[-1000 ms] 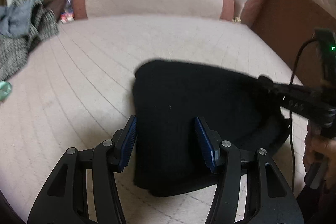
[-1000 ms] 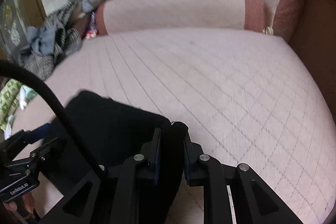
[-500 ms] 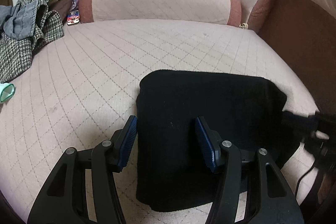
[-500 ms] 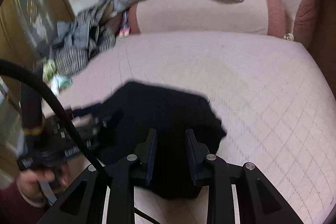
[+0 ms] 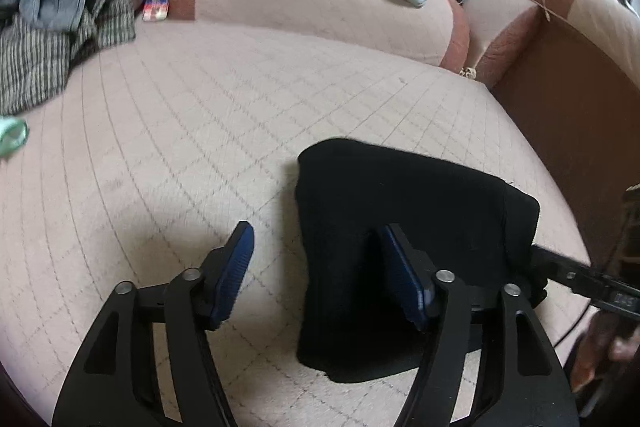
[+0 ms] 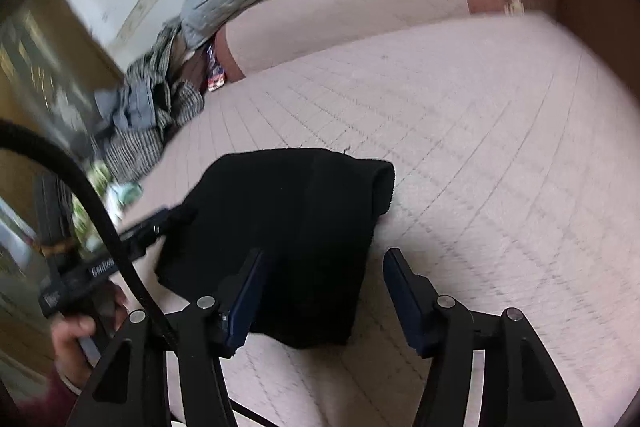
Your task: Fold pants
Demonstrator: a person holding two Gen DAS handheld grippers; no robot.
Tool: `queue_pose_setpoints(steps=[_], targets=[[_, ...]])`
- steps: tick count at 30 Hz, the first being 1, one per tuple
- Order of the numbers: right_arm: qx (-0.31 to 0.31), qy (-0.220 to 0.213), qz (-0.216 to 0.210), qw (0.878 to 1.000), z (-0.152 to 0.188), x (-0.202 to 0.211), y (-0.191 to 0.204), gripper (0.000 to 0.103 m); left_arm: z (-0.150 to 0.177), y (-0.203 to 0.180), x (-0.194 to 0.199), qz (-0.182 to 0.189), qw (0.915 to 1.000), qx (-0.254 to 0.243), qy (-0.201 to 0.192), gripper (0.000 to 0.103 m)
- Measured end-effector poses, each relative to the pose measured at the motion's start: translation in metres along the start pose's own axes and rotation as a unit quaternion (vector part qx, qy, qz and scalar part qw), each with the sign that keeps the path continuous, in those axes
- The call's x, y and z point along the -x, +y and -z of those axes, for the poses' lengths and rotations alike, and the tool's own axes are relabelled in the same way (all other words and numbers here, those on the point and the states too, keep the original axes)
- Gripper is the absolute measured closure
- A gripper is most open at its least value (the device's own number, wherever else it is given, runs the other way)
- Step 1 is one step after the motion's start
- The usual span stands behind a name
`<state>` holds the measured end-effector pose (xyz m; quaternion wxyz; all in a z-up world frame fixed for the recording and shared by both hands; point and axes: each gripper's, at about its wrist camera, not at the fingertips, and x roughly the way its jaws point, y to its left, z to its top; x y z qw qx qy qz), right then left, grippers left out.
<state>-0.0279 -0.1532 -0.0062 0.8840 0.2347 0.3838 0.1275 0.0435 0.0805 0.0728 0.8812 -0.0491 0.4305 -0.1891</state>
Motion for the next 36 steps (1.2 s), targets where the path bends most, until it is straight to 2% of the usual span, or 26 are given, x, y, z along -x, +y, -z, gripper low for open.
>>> queue_pose_setpoints(steps=[3, 7, 10, 13, 15, 17, 18, 19, 20, 23, 25, 29, 36], targets=[[-0.02, 0.029, -0.02, 0.999, -0.002, -0.026, -0.008, 0.045, 0.001, 0.005, -0.007, 0.019, 0.9995, 0.021, 0.014, 0.034], [-0.031, 0.031, -0.047, 0.998, -0.002, -0.041, -0.007, 0.038, 0.0, 0.0, -0.019, 0.025, 0.9993, 0.017, 0.022, 0.031], [-0.023, 0.027, -0.047, 0.998, -0.003, -0.046, -0.003, 0.034, -0.001, -0.002, -0.027, 0.032, 0.9989, 0.021, 0.026, 0.023], [-0.014, 0.023, -0.047, 0.999, -0.003, -0.045, -0.005, 0.033, -0.001, -0.004, -0.034, 0.038, 0.9986, 0.024, 0.028, 0.023], [-0.019, 0.013, -0.047, 0.999, -0.002, -0.044, -0.008, 0.037, -0.001, -0.006, -0.037, 0.043, 0.9984, 0.022, 0.029, 0.023], [-0.02, 0.004, -0.046, 0.999, -0.001, -0.04, -0.01, 0.046, 0.0, -0.007, -0.038, 0.048, 0.9982, 0.02, 0.029, 0.023], [-0.015, -0.002, -0.045, 0.999, 0.0, -0.038, -0.008, 0.049, 0.0, -0.009, -0.038, 0.052, 0.998, 0.019, 0.031, 0.025], [-0.009, -0.005, -0.041, 0.999, -0.001, -0.035, -0.005, 0.055, 0.0, -0.01, -0.037, 0.061, 0.9975, 0.018, 0.03, 0.04], [-0.004, -0.011, -0.039, 0.999, -0.003, -0.032, -0.002, 0.061, -0.001, -0.012, -0.035, 0.062, 0.9974, 0.018, 0.03, 0.043], [0.012, -0.032, -0.051, 0.998, -0.018, -0.019, 0.013, 0.065, -0.008, -0.013, -0.026, 0.066, 0.9973, 0.018, 0.026, 0.054], [0.028, -0.043, -0.054, 0.997, -0.031, -0.015, 0.022, 0.066, -0.017, -0.009, -0.019, 0.072, 0.9969, 0.027, 0.02, 0.055], [0.049, -0.055, -0.064, 0.995, -0.06, -0.024, 0.039, 0.066, -0.038, 0.0, -0.007, 0.054, 0.9981, 0.026, -0.01, 0.055], [0.048, -0.048, -0.065, 0.996, -0.084, -0.074, 0.041, 0.066, -0.07, 0.024, -0.036, 0.003, 0.9996, 0.026, -0.009, 0.055]])
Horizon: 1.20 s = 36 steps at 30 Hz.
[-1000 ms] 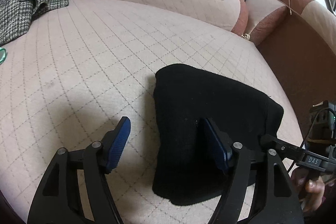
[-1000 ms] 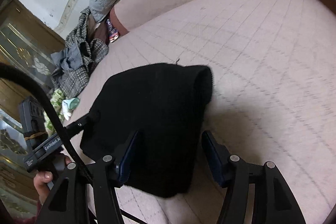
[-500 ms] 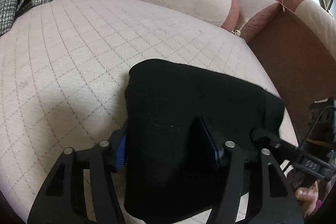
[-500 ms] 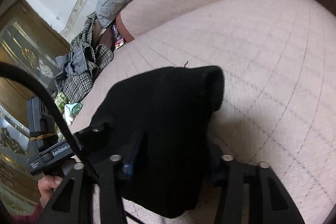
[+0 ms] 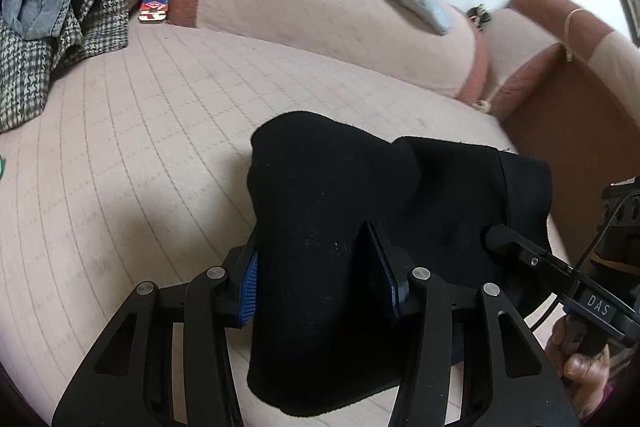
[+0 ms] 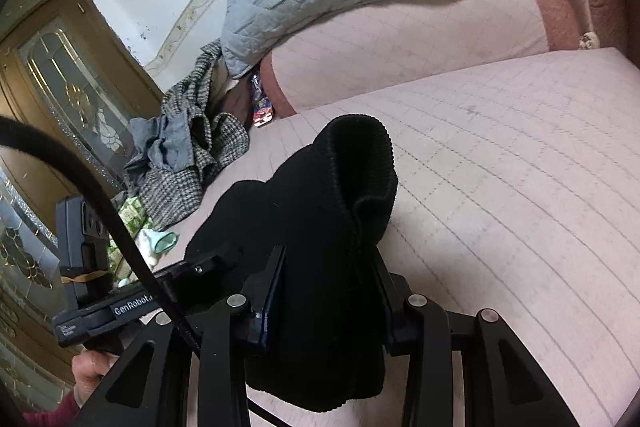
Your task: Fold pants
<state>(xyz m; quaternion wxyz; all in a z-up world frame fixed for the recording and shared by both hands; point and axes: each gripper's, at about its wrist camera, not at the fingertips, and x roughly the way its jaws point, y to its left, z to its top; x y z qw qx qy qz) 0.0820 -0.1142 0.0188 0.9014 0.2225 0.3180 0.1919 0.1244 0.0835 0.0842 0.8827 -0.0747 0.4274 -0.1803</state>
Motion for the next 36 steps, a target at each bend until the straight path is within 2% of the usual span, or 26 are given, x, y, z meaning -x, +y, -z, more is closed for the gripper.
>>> queue_pose_setpoints(steps=[1, 3, 6, 8, 9, 11, 14, 20, 22, 24, 30, 36], targets=[[0.0, 0.004, 0.004, 1.0, -0.002, -0.007, -0.002, 0.066, -0.001, 0.002, -0.005, -0.013, 0.9999, -0.003, 0.001, 0.055], [0.009, 0.014, 0.025, 1.0, -0.004, -0.021, -0.007, 0.066, 0.001, 0.006, -0.012, -0.045, 0.9989, -0.011, -0.005, 0.062], [0.008, 0.029, 0.037, 0.999, -0.002, -0.033, -0.019, 0.065, 0.002, 0.013, -0.016, -0.033, 0.9995, -0.001, -0.001, 0.063], [-0.009, 0.033, 0.045, 0.998, 0.002, -0.034, -0.03, 0.06, 0.004, 0.011, -0.018, -0.034, 0.9994, -0.008, -0.001, 0.062], [-0.019, 0.031, 0.042, 0.998, 0.004, -0.032, -0.037, 0.058, 0.005, 0.009, -0.018, -0.038, 0.9992, -0.013, -0.003, 0.062], [-0.045, 0.026, 0.039, 0.998, 0.007, -0.026, -0.047, 0.049, 0.007, 0.005, -0.018, -0.048, 0.9985, -0.023, -0.009, 0.06], [-0.052, 0.026, 0.043, 0.997, 0.005, -0.014, -0.049, 0.048, 0.006, 0.003, -0.015, -0.05, 0.9984, -0.023, -0.01, 0.059], [0.006, -0.036, 0.08, 0.996, -0.008, 0.032, -0.013, 0.048, 0.005, -0.003, -0.009, -0.061, 0.9976, -0.031, -0.01, 0.059], [0.021, -0.046, 0.073, 0.996, -0.012, 0.038, -0.002, 0.048, 0.006, -0.004, -0.006, -0.065, 0.9974, -0.029, -0.012, 0.059], [0.044, -0.034, 0.067, 0.996, -0.015, 0.034, 0.01, 0.048, 0.007, -0.006, -0.003, -0.072, 0.9968, -0.031, -0.017, 0.059], [0.111, -0.003, 0.092, 0.989, -0.008, 0.007, 0.032, 0.048, 0.009, -0.011, 0.001, -0.081, 0.9959, -0.036, -0.022, 0.059], [0.113, 0.045, 0.121, 0.985, 0.008, -0.019, 0.015, 0.048, 0.013, -0.017, -0.005, -0.097, 0.9938, -0.049, -0.021, 0.059]])
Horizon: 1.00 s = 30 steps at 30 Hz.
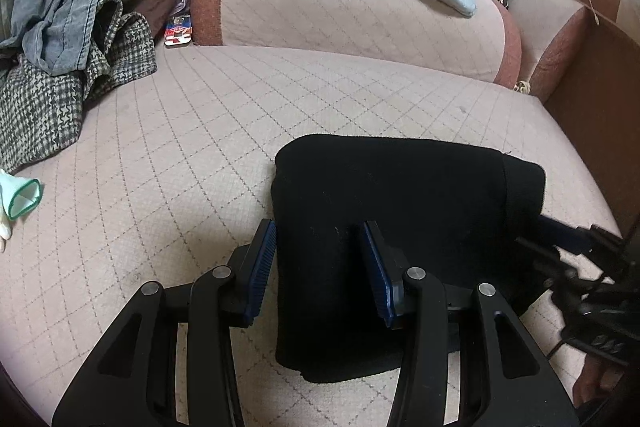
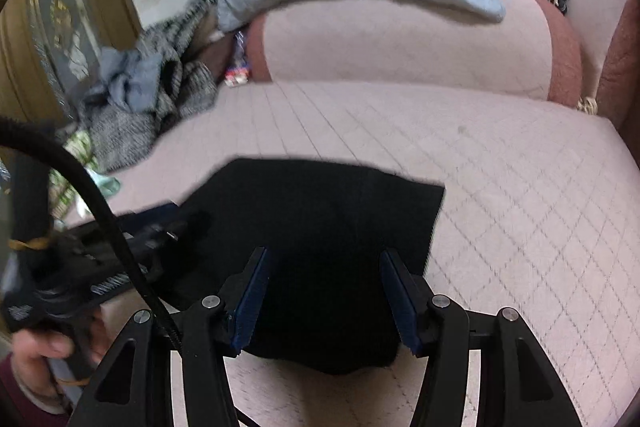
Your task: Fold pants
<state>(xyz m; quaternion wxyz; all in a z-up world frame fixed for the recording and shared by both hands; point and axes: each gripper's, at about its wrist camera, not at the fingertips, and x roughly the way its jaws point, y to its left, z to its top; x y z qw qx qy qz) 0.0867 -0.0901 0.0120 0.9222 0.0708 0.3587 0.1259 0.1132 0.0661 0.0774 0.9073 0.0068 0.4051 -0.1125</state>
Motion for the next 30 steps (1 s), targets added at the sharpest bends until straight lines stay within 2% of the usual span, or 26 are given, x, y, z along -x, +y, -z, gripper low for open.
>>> queue_pose_setpoints(steps=[4, 11, 22, 27, 30], targets=[[0.0, 0.0, 0.006, 1.0, 0.007, -0.003, -0.004, 0.048, 0.002, -0.002, -0.005, 0.003, 1.0, 0.0, 0.008, 0.051], [-0.009, -0.026, 0.01, 1.0, 0.003, 0.026, 0.005, 0.048, 0.006, -0.008, 0.008, -0.009, 0.9999, -0.006, -0.008, 0.051], [-0.01, -0.053, 0.027, 0.998, 0.018, 0.065, 0.027, 0.046, 0.017, -0.02, 0.057, -0.04, 0.9979, -0.028, -0.043, 0.051], [-0.015, -0.069, 0.03, 0.997, 0.026, 0.085, 0.031, 0.046, 0.03, -0.017, 0.076, -0.03, 0.9985, -0.011, -0.044, 0.051], [-0.022, -0.074, 0.025, 0.997, 0.033, 0.094, 0.033, 0.046, 0.037, -0.019, 0.086, -0.036, 0.9983, -0.012, -0.044, 0.051]])
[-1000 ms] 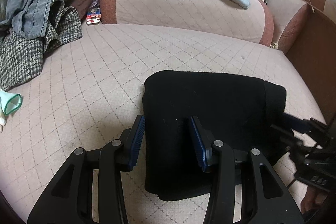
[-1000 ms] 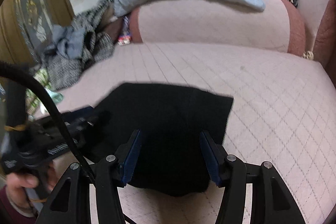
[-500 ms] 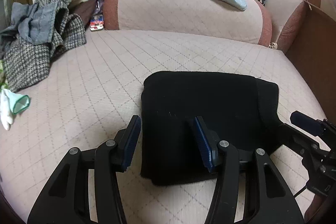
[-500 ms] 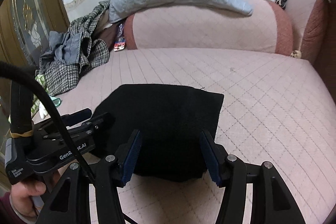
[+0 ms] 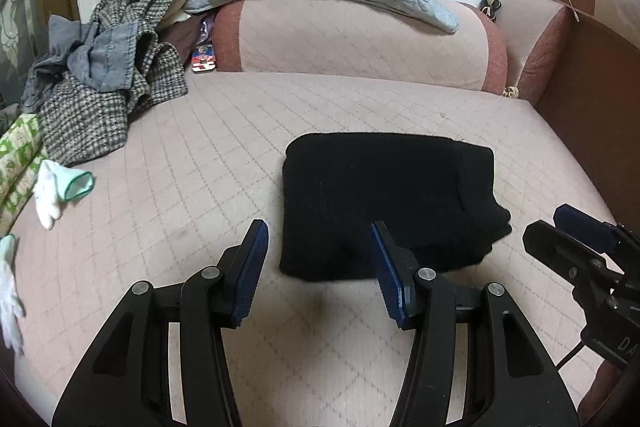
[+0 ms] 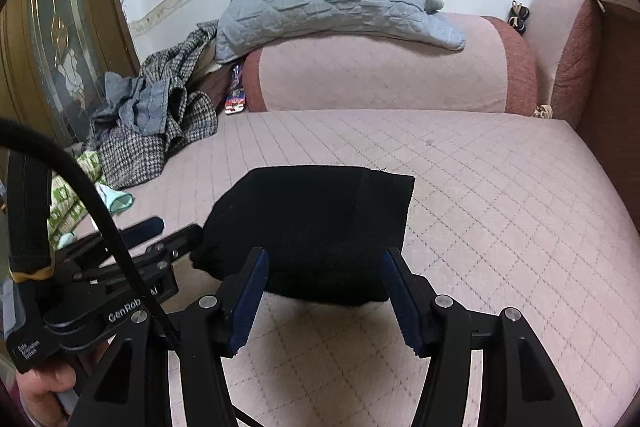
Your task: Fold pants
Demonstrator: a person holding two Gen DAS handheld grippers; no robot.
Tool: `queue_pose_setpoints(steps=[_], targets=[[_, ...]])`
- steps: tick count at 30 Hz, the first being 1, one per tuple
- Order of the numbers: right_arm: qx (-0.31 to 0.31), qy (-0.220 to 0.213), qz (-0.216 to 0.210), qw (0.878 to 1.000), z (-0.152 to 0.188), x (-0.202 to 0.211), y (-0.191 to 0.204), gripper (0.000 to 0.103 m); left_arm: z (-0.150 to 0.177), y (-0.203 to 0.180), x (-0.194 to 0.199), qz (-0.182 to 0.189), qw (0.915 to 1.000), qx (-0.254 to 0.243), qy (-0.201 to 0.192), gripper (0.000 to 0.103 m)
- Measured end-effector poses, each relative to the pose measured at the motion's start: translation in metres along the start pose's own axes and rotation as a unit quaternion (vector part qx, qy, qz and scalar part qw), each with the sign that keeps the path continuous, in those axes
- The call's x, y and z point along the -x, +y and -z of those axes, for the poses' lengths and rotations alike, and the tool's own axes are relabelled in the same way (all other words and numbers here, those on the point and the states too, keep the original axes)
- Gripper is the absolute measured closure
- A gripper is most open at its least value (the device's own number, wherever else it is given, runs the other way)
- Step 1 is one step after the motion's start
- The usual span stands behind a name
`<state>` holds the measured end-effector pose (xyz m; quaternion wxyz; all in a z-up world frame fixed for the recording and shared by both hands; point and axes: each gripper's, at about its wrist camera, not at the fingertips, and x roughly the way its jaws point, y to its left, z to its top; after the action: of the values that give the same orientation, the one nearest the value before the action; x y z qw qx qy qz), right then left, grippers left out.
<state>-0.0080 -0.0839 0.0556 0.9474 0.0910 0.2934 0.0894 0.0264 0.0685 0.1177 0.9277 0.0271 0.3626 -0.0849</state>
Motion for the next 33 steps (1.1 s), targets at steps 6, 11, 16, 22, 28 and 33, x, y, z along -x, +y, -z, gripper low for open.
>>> queue_pose_setpoints(steps=[6, 11, 16, 22, 28, 33], targets=[[0.005, -0.002, 0.0, 1.0, 0.011, 0.011, 0.006, 0.046, 0.012, -0.004, 0.019, -0.015, 0.9998, -0.01, -0.008, 0.051], [0.006, -0.001, -0.003, 1.0, 0.018, 0.016, 0.012, 0.046, 0.021, -0.004, 0.026, -0.011, 0.9999, -0.009, -0.005, 0.051], [0.01, -0.002, -0.003, 1.0, 0.024, 0.02, 0.016, 0.046, 0.025, -0.002, 0.032, -0.005, 0.9999, -0.002, -0.009, 0.051], [0.007, -0.003, -0.005, 1.0, 0.024, 0.022, 0.017, 0.046, 0.028, -0.002, 0.034, 0.0, 1.0, 0.0, -0.005, 0.051], [0.011, 0.003, -0.005, 1.0, 0.027, 0.021, 0.02, 0.046, 0.028, 0.002, 0.033, 0.002, 1.0, 0.006, -0.004, 0.051], [0.01, 0.004, -0.004, 1.0, 0.028, 0.02, 0.021, 0.045, 0.028, 0.0, 0.032, 0.002, 1.0, -0.001, -0.003, 0.051]])
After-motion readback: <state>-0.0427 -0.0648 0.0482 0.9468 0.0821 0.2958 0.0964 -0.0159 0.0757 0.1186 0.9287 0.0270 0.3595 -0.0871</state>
